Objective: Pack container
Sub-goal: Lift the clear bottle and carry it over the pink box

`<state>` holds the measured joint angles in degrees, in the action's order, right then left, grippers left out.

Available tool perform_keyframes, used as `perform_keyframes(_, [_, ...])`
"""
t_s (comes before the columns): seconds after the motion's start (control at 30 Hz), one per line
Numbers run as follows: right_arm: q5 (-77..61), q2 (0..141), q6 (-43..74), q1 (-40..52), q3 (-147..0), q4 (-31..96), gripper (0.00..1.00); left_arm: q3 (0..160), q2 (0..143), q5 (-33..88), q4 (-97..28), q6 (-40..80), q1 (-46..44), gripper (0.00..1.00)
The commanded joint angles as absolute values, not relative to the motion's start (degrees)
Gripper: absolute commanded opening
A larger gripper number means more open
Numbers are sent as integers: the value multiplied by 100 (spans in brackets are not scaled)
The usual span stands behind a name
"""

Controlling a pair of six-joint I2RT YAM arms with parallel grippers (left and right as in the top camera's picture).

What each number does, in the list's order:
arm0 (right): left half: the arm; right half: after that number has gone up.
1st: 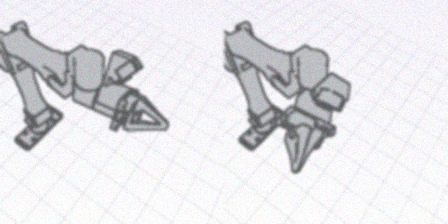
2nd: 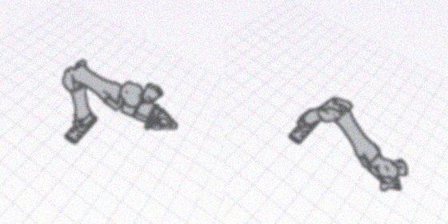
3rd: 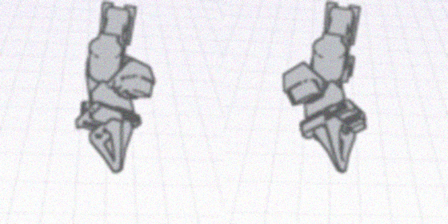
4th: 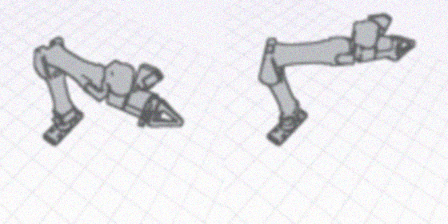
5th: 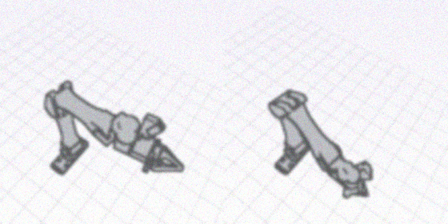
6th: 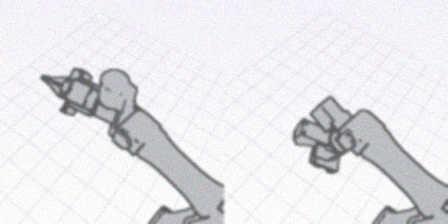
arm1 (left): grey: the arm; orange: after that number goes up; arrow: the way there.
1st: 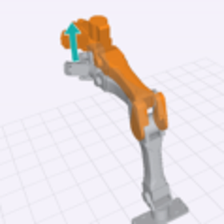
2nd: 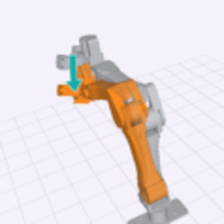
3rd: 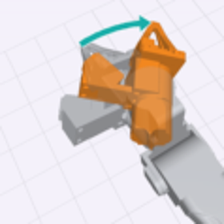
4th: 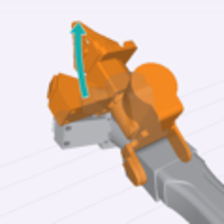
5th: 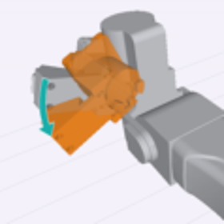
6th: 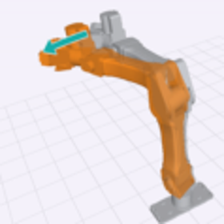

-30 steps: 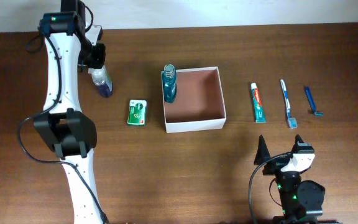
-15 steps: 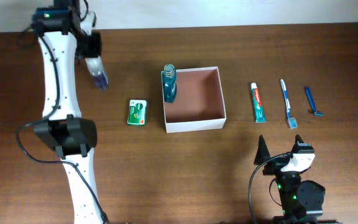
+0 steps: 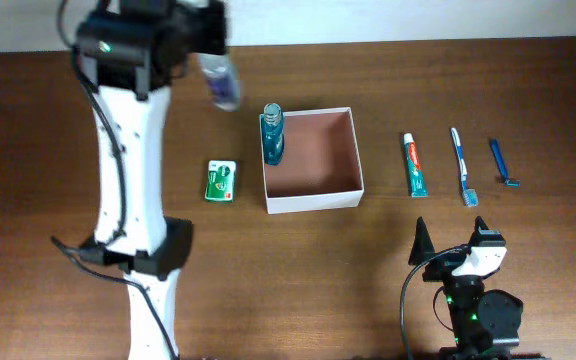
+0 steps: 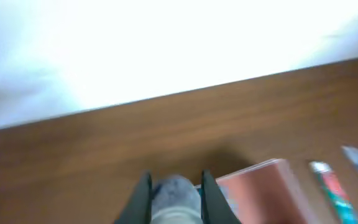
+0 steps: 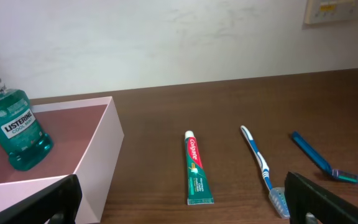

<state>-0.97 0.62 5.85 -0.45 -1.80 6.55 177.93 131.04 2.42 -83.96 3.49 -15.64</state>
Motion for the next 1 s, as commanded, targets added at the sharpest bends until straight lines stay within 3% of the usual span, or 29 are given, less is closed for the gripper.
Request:
perform_keyframes(0.0, [-128, 19, 578, -93, -132, 657, 98, 17887, 12877, 167, -8313, 390, -2025, 1])
perform_keyframes(0.4, [-128, 19, 578, -93, -132, 657, 99, 17887, 13345, -21, -8180, 388, -2941, 1])
perform_keyframes(0.97, [-128, 19, 578, -93, -132, 657, 99, 17887, 14418, -19, -8154, 392, -3173, 2])
